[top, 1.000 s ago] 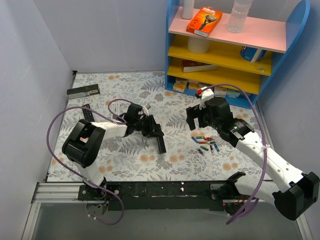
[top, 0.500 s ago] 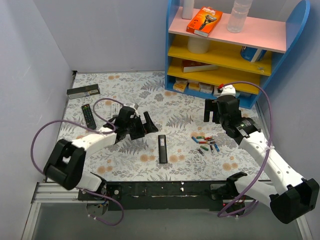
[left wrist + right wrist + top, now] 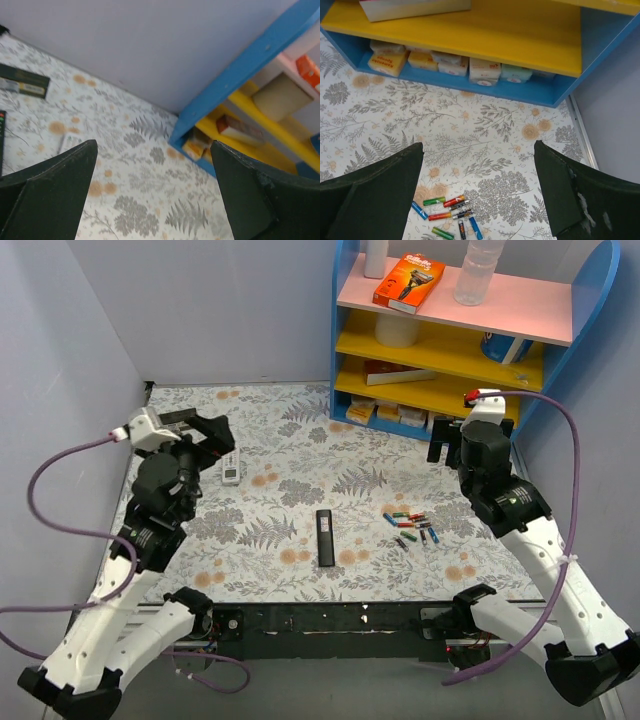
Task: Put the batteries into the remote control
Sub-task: Reset both arms
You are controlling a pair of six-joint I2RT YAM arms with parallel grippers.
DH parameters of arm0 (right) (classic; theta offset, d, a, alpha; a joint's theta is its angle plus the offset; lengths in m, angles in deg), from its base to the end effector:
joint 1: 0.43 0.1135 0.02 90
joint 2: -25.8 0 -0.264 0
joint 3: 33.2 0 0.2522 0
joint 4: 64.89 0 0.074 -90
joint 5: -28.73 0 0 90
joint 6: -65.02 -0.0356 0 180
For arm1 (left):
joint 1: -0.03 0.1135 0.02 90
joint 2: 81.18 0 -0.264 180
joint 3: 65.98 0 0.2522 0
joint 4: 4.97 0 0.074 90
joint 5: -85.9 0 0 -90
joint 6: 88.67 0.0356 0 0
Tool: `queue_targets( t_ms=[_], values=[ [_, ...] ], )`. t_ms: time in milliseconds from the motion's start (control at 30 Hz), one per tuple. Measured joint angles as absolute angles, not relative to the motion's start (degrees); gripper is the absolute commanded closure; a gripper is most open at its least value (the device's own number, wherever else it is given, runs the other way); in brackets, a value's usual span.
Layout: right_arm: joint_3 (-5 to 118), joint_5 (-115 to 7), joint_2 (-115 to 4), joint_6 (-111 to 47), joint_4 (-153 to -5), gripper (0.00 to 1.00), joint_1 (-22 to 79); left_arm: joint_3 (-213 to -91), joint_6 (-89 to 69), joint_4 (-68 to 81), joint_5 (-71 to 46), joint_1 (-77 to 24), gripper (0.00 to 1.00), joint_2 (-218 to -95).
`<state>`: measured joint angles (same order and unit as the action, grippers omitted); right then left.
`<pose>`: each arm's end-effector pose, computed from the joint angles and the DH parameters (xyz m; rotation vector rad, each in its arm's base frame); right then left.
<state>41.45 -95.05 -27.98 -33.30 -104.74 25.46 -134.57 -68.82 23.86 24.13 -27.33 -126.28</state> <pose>0.1864 0.0685 0.3826 0.1108 1.8437 -0.1450 0.1586 -0.0631 0.3912 -0.9744 1.4286 -0.8750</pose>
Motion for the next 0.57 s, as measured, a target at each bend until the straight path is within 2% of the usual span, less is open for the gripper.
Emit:
queue_targets(
  t_ms=[267,567],
  values=[
    [42.65,-96.86,-24.64,-31.2,-102.09,0.02,25.44,-138.11,-59.96,21.52,35.69,-27.3,0.02,-118.59],
    [42.65,-97.8,-23.72,-30.72,-100.67,0.02,25.44,-138.33,-55.59,20.91,37.77,-27.33,0.02,-116.6]
  ],
)
